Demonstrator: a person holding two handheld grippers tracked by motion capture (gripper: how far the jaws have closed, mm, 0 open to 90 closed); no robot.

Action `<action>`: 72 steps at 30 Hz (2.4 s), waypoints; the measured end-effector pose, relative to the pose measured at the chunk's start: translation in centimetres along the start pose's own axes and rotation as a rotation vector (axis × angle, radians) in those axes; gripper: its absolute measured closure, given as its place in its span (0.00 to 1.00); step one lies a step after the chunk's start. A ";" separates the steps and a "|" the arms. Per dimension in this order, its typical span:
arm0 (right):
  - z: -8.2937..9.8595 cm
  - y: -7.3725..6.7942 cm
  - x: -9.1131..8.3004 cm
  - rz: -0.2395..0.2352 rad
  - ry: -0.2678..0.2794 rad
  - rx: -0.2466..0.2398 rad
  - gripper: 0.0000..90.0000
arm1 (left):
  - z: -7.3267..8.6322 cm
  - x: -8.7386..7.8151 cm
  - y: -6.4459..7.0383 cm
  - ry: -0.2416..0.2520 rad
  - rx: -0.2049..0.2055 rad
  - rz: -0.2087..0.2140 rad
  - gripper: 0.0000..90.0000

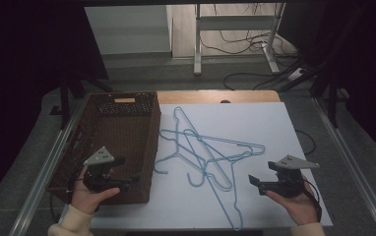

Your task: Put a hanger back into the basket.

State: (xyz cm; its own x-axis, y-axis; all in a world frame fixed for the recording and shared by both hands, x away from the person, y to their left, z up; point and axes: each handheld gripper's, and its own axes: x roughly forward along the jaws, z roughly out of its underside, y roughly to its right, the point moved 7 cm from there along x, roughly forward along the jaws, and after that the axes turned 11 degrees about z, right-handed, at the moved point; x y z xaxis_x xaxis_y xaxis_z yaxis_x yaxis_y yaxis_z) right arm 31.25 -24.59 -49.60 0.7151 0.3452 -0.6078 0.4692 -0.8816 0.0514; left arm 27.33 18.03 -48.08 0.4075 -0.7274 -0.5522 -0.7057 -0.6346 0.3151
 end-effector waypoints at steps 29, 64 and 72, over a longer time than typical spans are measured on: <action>-1.0 -2.7 1.6 -0.028 -0.050 -0.056 0.21 | 0.0 -0.4 0.0 -0.013 0.019 0.005 0.15; -5.7 -8.7 7.4 -0.146 -0.105 -0.158 0.28 | 0.0 -0.7 0.0 -0.025 0.018 0.014 0.15; -6.5 -10.0 8.8 -0.161 -0.128 -0.180 0.29 | -0.1 -0.7 0.3 -0.024 0.024 0.021 0.15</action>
State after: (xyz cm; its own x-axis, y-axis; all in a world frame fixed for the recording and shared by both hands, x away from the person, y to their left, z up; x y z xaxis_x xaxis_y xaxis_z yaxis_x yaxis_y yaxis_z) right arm 36.21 -10.63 -50.30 0.5580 0.4223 -0.7143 0.6640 -0.7435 0.0792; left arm 26.87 18.29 -47.57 0.3785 -0.7339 -0.5640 -0.7279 -0.6124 0.3084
